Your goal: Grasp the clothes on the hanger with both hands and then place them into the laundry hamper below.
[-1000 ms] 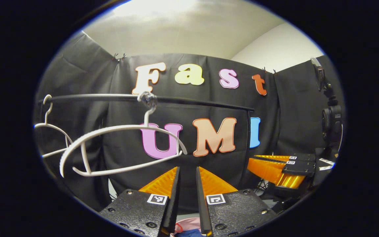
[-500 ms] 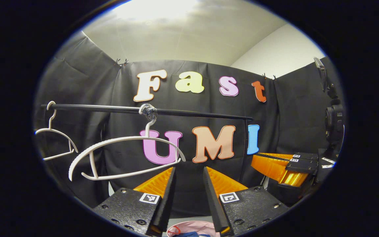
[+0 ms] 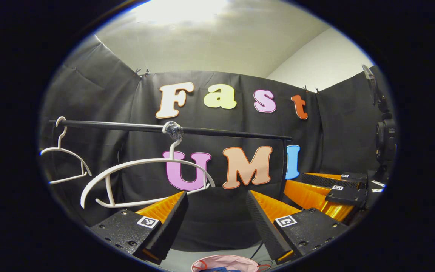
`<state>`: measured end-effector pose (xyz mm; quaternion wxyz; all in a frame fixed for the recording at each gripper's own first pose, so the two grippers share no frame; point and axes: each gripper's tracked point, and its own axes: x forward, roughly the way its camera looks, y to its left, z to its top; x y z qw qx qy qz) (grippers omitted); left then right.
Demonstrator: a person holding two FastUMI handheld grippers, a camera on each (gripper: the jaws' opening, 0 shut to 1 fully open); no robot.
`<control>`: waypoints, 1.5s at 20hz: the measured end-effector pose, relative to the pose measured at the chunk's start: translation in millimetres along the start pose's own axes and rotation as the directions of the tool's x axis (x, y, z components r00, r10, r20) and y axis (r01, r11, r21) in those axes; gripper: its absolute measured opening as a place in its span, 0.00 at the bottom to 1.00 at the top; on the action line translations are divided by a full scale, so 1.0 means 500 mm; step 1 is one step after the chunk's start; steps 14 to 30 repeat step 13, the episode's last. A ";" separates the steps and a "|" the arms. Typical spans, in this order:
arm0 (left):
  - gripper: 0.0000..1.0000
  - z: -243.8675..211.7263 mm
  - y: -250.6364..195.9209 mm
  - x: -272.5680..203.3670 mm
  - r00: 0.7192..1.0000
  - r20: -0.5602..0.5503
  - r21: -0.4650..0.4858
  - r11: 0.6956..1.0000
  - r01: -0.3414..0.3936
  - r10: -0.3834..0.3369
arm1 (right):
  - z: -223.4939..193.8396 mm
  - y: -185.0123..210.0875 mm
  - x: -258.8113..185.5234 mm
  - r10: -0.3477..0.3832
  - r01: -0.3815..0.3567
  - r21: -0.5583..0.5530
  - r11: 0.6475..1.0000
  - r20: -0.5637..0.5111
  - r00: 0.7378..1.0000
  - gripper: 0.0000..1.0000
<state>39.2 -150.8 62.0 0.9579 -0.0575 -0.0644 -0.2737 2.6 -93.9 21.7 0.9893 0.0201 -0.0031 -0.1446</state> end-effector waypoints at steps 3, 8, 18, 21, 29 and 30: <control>0.94 0.000 0.009 -0.001 1.000 -0.004 0.006 1.000 -0.013 0.013 | -0.001 -0.006 0.002 -0.015 0.015 0.001 1.000 0.001 1.000 0.89; 0.94 -0.006 0.018 0.003 0.999 -0.010 0.009 0.999 -0.038 0.038 | -0.005 -0.015 -0.005 -0.038 0.038 -0.002 0.999 0.009 0.999 0.94; 0.94 -0.021 0.002 0.007 0.999 -0.034 0.001 1.000 -0.018 0.018 | -0.004 -0.041 -0.019 -0.075 0.075 -0.012 0.997 0.009 0.997 0.94; 0.94 -0.021 0.002 0.007 0.999 -0.034 0.001 1.000 -0.018 0.018 | -0.004 -0.041 -0.019 -0.075 0.075 -0.012 0.997 0.009 0.997 0.94; 0.94 -0.021 0.002 0.007 0.999 -0.034 0.001 1.000 -0.018 0.018 | -0.004 -0.041 -0.019 -0.075 0.075 -0.012 0.997 0.009 0.997 0.94; 0.94 -0.021 0.002 0.007 0.999 -0.034 0.001 1.000 -0.018 0.018 | -0.004 -0.041 -0.019 -0.075 0.075 -0.012 0.997 0.009 0.997 0.94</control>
